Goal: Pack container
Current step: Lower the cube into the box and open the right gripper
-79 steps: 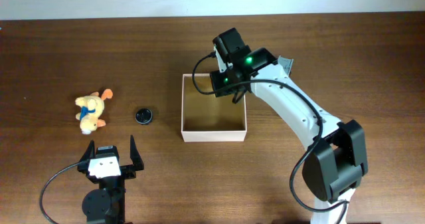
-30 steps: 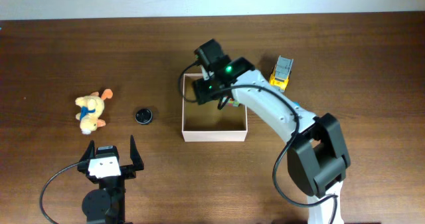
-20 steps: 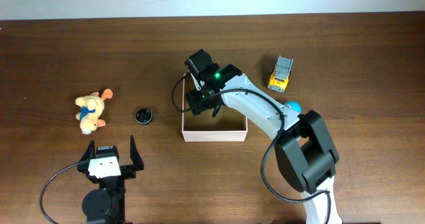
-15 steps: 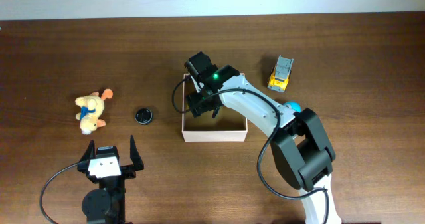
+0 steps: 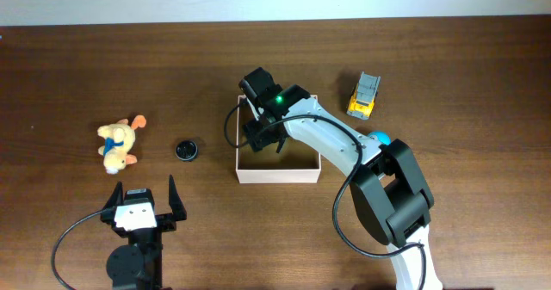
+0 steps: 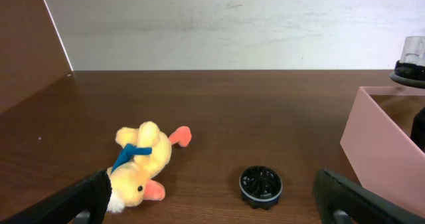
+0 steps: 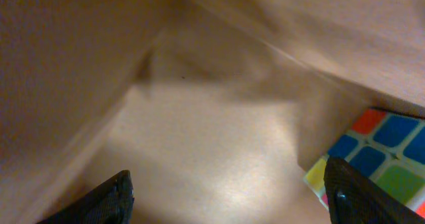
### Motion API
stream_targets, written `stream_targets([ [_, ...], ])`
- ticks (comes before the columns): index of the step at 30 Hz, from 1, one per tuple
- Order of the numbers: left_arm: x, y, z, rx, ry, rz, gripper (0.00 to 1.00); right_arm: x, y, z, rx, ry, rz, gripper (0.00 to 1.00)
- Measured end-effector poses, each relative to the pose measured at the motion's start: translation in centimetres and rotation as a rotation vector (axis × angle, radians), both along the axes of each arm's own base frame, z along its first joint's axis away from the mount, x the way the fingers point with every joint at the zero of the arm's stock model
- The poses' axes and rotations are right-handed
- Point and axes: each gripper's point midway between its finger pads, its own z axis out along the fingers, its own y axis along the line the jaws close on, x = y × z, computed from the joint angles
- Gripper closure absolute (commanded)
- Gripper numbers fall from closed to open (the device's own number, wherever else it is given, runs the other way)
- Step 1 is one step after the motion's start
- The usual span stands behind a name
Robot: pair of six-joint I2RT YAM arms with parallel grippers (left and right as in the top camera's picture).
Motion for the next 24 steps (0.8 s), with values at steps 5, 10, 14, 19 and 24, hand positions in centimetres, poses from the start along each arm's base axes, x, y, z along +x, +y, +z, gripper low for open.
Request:
stream_targets([
  [5, 0.0, 0.0, 0.0, 0.0, 0.0, 0.0, 0.01, 0.1, -0.6, -0.1, -0.028, -0.006, -0.001, 0.25],
  [10, 0.0, 0.0, 0.0, 0.0, 0.0, 0.0, 0.01, 0.4, -1.1, -0.1, -0.038, -0.007, 0.0, 0.25],
  [14, 0.0, 0.0, 0.0, 0.0, 0.0, 0.0, 0.01, 0.4, -1.3, -0.1, -0.043, -0.009, 0.01, 0.25],
  [19, 0.0, 0.0, 0.0, 0.0, 0.0, 0.0, 0.01, 0.5, -1.2, -0.1, -0.044, -0.013, 0.03, 0.24],
  [24, 0.0, 0.0, 0.0, 0.0, 0.0, 0.0, 0.01, 0.2, -0.3, 0.0, 0.0, 0.002, 0.067, 0.21],
])
